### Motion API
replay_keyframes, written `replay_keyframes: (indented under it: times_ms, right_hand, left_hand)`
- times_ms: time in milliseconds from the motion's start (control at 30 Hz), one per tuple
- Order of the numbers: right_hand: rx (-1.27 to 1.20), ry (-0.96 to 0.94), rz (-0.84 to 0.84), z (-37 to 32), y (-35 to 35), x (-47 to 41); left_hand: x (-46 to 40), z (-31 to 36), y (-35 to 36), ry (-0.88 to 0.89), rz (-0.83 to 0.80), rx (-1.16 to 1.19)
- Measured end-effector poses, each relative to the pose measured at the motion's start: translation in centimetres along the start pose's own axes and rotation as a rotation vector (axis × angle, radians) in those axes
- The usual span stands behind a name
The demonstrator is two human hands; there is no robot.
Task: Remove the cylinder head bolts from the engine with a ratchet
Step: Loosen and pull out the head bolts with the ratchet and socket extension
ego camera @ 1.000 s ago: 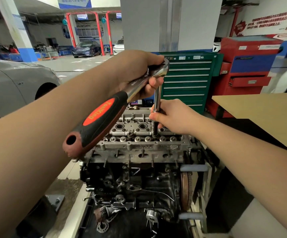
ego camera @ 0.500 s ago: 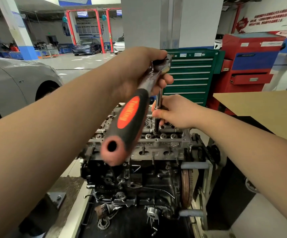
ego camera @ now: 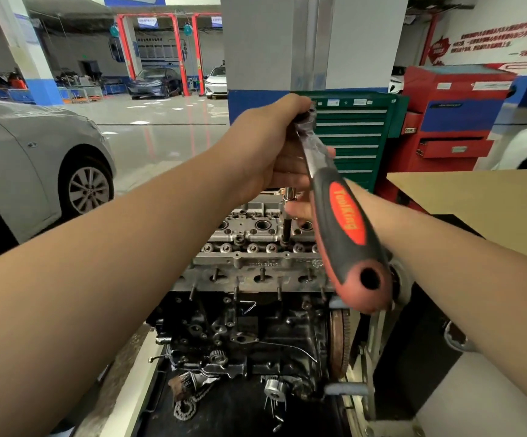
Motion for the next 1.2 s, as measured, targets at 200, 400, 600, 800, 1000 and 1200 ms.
replay_keyframes:
  times_ms: [200,400,600,800,1000,1200]
  right_hand:
    - [-0.616,0.091,0.061,-3.5,-7.7,0.3]
    - [-0.078,0.161,-0.190,-7.4,-8.3,0.4]
    - [0.472,0.050,-0.121,-8.8,-8.1,-0.5]
    - [0.958,-0.194,-0.037,-9.3,-7.8,-1.1]
    - [0.783,-0.272,-0.023,-8.1,-7.6,-1.6]
    - [0.724,-0.264,0.001,-7.9,-7.2,-1.4]
  left_hand:
    - [-0.6,-0.2,-1.0,0.043,0.123,-0.043]
    - [-0.1,0.0,0.4,0.029,0.095,-0.128]
    - [0.9,-0.2,1.4,0.002,0.099,-0.257]
    - [0.9,-1.1,1.0,0.098,0.151,-0.258]
    - [0.1,-3.0,0.0,0.238,0.126,-0.290]
    - [0.6,-3.5,-1.3,0.360,0.473,-0.470]
Point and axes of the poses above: each hand's wrist, its own x-axis away from the middle knuckle, its own y-axis out of the palm, z = x × y, the point moved 6 cm from there along -x, towards the middle knuckle, and after that the axes turned 6 degrees about z, right-handed, at the moved point
